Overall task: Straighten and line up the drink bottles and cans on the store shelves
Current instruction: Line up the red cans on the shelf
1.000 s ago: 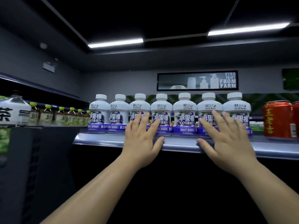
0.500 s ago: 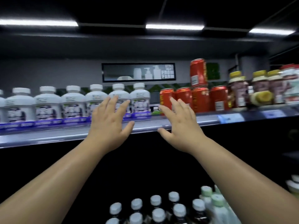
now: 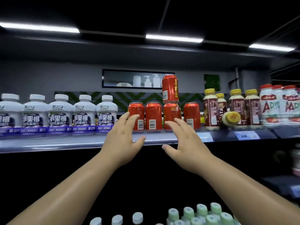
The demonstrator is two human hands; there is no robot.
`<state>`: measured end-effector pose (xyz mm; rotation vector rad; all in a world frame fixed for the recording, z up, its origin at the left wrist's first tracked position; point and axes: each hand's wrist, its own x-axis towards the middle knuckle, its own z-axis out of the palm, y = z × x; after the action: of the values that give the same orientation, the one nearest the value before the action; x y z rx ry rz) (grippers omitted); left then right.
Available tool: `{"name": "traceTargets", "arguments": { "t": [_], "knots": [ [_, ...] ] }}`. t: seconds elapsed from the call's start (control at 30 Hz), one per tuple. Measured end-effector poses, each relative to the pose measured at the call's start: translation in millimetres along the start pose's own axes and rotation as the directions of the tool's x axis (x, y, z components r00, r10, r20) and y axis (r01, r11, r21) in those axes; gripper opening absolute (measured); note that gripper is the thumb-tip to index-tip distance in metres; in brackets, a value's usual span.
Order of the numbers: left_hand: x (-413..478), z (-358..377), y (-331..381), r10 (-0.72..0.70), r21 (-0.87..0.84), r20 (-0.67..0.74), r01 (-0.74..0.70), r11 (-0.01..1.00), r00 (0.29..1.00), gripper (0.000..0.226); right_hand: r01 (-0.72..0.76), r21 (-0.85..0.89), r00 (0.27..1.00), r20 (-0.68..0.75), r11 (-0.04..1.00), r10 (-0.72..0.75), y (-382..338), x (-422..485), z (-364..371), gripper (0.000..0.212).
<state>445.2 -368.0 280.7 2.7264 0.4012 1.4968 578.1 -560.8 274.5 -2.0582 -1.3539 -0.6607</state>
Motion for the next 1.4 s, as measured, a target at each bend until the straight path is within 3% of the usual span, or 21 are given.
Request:
{"name": "traceTargets", "arguments": {
  "t": [0.27,0.37,0.5,0.63,0.7,0.8,0.9,1.0,1.07,1.17,1.27,1.4],
  "knots": [
    [41,-4,-18,0.049,-0.103,-0.047,-0.054,0.993,0.998,0.073,0.069,0.050,0.994,-0.091,0.996,-0.064,1,39,18,0.074],
    [61,-10,-20,0.125,-0.016,-0.020,-0.125,0.992,0.992,0.075,0.137,-0.035,0.973,-0.181,0.990,-0.141,1,59,21,0.075],
    [94,-29,-18,0.180,0.169,0.111,-0.197,0.966,0.977,0.069,0.262,-0.170,0.927,-0.230,0.950,-0.297,-4,88,19,0.076],
    [131,-48,-15,0.069,0.199,0.341,-0.143,0.969,0.938,0.068,0.326,-0.326,0.897,-0.190,0.887,-0.400,-8,122,-3,0.071],
    [148,-52,-14,0.007,0.148,0.457,-0.083,0.985,0.890,0.070,0.300,-0.389,0.911,-0.153,0.871,-0.382,-11,140,-19,0.065],
    [162,-49,-15,-0.007,0.203,0.534,-0.121,0.972,0.845,0.063,0.219,-0.503,0.967,-0.004,0.836,-0.255,-15,160,-32,0.066],
    [167,-44,-20,-0.015,0.295,0.469,-0.141,0.945,0.883,0.044,0.237,-0.621,0.968,0.082,0.747,-0.239,-17,170,-31,0.065],
    [171,-37,-25,-0.006,0.550,0.333,-0.189,0.813,0.943,0.040,0.244,-0.696,0.961,0.080,0.675,-0.264,-22,176,-23,0.063],
    [171,-31,-28,-0.017,0.461,0.363,-0.164,0.872,0.932,0.043,0.246,-0.704,0.961,0.088,0.667,-0.262,-26,180,-18,0.063],
    [172,-29,-28,-0.011,0.275,0.430,-0.119,0.954,0.903,0.044,0.229,-0.640,0.971,0.092,0.733,-0.222,-33,185,-20,0.060],
    [176,-39,-26,-0.041,0.272,0.468,-0.100,0.957,0.883,0.033,0.222,-0.603,0.973,0.090,0.766,-0.212,-38,192,-23,0.051],
    [177,-51,-29,-0.049,0.352,0.457,-0.129,0.927,0.888,0.035,0.149,-0.667,0.989,0.088,0.730,-0.121,-44,195,-17,0.058]
  ]
}}
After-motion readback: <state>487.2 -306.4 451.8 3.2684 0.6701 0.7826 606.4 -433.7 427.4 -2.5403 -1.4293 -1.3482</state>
